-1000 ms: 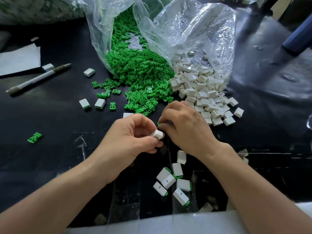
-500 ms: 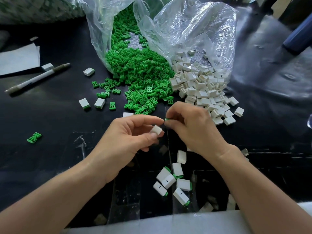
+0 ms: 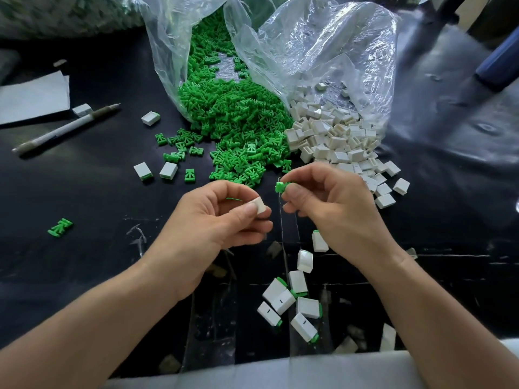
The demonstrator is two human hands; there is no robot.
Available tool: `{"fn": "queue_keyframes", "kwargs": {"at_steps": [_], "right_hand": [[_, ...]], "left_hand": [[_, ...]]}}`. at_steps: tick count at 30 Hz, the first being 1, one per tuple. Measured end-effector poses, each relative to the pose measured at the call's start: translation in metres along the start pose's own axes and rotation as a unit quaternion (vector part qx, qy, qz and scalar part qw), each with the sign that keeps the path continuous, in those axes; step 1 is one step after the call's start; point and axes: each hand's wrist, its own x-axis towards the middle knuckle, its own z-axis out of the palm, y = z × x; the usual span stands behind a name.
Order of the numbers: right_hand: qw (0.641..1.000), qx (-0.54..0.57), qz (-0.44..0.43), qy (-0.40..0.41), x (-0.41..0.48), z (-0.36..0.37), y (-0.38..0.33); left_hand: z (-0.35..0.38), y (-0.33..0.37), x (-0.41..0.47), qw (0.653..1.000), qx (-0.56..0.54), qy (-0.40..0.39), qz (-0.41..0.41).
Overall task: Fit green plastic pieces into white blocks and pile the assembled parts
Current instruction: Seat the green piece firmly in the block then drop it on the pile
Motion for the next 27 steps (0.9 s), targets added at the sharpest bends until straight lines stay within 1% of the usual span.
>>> {"fn": "queue_keyframes", "kwargs": {"at_steps": [3,8,18,22,25,27], "right_hand": [[1.000,0.008,-0.005,-0.020,-0.0025,0.0004,-0.0032],[0.998,-0.013,-0.008,-0.061,-0.0050,0.0029,-0.0038],[0.996,-0.047,-0.020,-0.077,-0.0067,0.0059,-0.0013],[0.996,-0.025,0.002,-0.083,-0.0053,0.0040,0.0000],[0.994,-0.062,0.007,-0.095,-0.0051,0.0030,0.0018],[0.990,-0.098,-0.007,-0.097,-0.0061,0.0025,0.0021]], "left_hand": [[0.0016,0.0000,-0.0005,1.000,-0.001,-0.003,-0.003],[0.0016,-0.0008,-0.0006,1.000,0.013,-0.004,0.002],[0.0017,-0.0043,-0.0005,0.993,0.107,-0.007,0.054],[0.0011,-0.0027,-0.0013,0.990,0.118,-0.013,0.071],[0.0016,-0.0027,-0.0008,0.990,0.120,-0.014,0.070],[0.0018,-0.0031,-0.0009,0.991,0.120,-0.015,0.056]]}}
